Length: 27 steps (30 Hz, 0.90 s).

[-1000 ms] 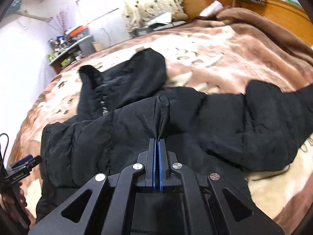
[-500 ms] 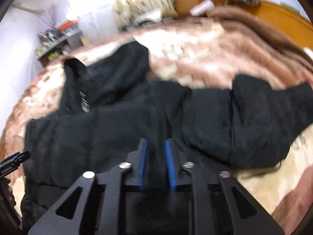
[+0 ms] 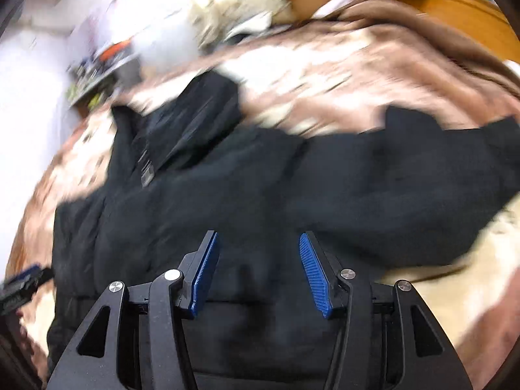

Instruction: Fold large clothes

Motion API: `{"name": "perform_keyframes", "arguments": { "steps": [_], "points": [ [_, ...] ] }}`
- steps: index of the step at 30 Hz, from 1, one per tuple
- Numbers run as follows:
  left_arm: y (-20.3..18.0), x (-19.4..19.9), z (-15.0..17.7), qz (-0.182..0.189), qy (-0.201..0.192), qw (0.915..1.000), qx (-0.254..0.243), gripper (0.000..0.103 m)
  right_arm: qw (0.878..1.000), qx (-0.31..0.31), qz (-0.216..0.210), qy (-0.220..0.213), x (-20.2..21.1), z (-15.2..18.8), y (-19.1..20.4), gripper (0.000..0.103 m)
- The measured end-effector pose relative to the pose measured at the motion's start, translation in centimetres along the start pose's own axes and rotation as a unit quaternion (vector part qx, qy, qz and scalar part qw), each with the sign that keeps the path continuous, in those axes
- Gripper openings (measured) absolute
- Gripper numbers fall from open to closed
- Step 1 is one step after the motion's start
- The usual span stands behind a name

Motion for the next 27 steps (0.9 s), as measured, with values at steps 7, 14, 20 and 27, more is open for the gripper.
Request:
{"name": "perform_keyframes", "arguments": {
  "steps": [7, 14, 20, 27],
  "points": [
    [-5.9, 2.8, 0.3, 0.03, -0.022, 0.9988, -0.031, 0.082, 0.983, -0.11, 0.119, -0.081, 9.3, -2.6, -15.5, 0.053],
    [-12.3, 3.2, 0.8, 0.071, -0.023, 0.9957, -0.054, 0.082, 0.966, -0.162, 0.182, -0.089, 12.4, -2.2, -25.2, 0.06],
    [-15.6, 3.0, 0.9, 0.087, -0.016, 0.994, -0.063, 0.082, 0.966, -0.162, 0.173, -0.103, 11.8, -3.3, -28.0, 0.06],
    [-17.5, 2.3, 1.5, 0.098, 0.001, 0.9933, -0.062, 0.082, 0.967, -0.16, 0.175, -0.099, 10.7, -4.6, -29.6, 0.06]
  ]
}}
Point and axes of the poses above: each gripper's, at about its wrist camera, not at the fingertips, and x roughly against the way its jaws point, y to its left, z to its underside, the point moved 8 cm from there along -x, roughly the way its jaws point, and after that the axes turned 14 degrees about -z, right-handed, at the moved point
